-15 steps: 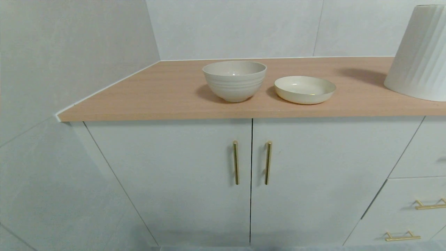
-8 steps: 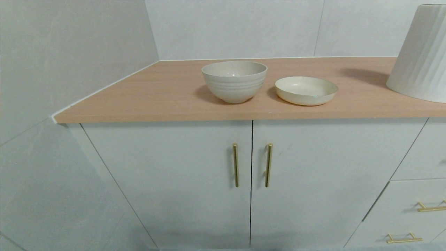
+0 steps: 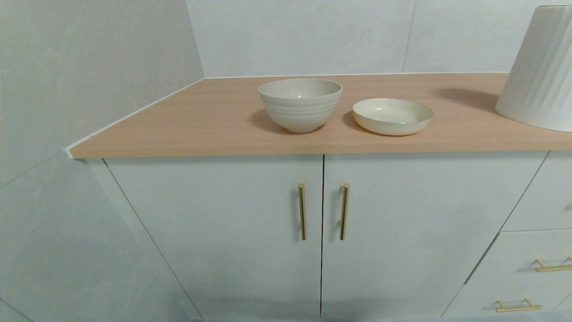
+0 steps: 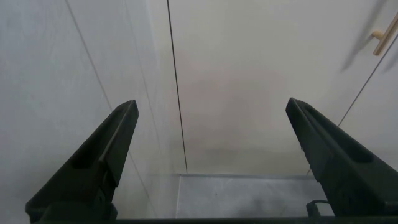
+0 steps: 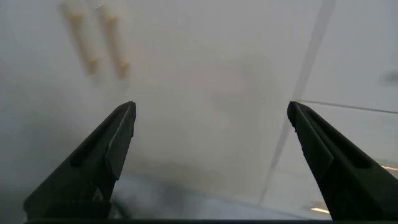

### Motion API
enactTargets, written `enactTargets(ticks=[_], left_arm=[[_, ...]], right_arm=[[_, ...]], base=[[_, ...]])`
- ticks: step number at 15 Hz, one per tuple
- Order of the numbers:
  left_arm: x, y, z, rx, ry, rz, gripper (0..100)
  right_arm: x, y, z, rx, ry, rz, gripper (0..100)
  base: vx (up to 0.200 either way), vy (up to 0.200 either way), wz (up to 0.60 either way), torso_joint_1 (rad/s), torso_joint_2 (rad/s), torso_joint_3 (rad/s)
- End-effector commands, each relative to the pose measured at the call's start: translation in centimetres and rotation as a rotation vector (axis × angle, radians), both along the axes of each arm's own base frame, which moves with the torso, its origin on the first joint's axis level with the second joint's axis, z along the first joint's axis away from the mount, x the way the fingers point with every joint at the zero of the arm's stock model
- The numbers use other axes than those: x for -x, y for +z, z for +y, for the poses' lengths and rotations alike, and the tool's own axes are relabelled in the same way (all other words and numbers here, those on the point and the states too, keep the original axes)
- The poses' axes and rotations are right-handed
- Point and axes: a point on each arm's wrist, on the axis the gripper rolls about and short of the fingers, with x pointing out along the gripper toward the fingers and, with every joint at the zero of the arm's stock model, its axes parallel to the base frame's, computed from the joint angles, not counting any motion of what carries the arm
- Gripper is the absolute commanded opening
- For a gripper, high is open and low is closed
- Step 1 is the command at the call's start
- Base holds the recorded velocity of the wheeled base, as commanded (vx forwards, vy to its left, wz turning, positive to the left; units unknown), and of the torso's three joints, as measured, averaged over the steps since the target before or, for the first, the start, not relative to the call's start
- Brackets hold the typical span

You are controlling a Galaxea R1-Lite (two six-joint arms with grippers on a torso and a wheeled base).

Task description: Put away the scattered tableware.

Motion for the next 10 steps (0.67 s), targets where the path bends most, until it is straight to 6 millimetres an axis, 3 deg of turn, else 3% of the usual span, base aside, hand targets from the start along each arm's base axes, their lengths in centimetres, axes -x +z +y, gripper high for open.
enactTargets(ticks=[1,3,4,6,10], left_arm=[[0.0,0.0,0.0,0.0,0.001,0.0,100],[0.0,0.0,0.0,0.0,0.001,0.0,100],[0.0,0.0,0.0,0.0,0.001,0.0,100],[0.0,0.0,0.0,0.0,0.001,0.0,100],[0.0,0.0,0.0,-0.001,0.001,0.0,100]], right_arm=[[-5.0,2.9,0.8,0.035,0.187,0.252,100],[-8.3,4.7,2.0,0.058,0.276,0.344,100],[-9.0,4.9,2.3,0.061,0.286,0.367,100],[-14.3,5.8,4.7,0.065,0.359,0.449,100],[-20.1,4.8,10.2,0.07,0.508,0.408,100]], base=[[0.0,0.0,0.0,0.0,0.0,0.0],[0.0,0.0,0.0,0.0,0.0,0.0],[0.0,0.0,0.0,0.0,0.0,0.0],[0.0,0.0,0.0,0.0,0.0,0.0],[0.0,0.0,0.0,0.0,0.0,0.0]])
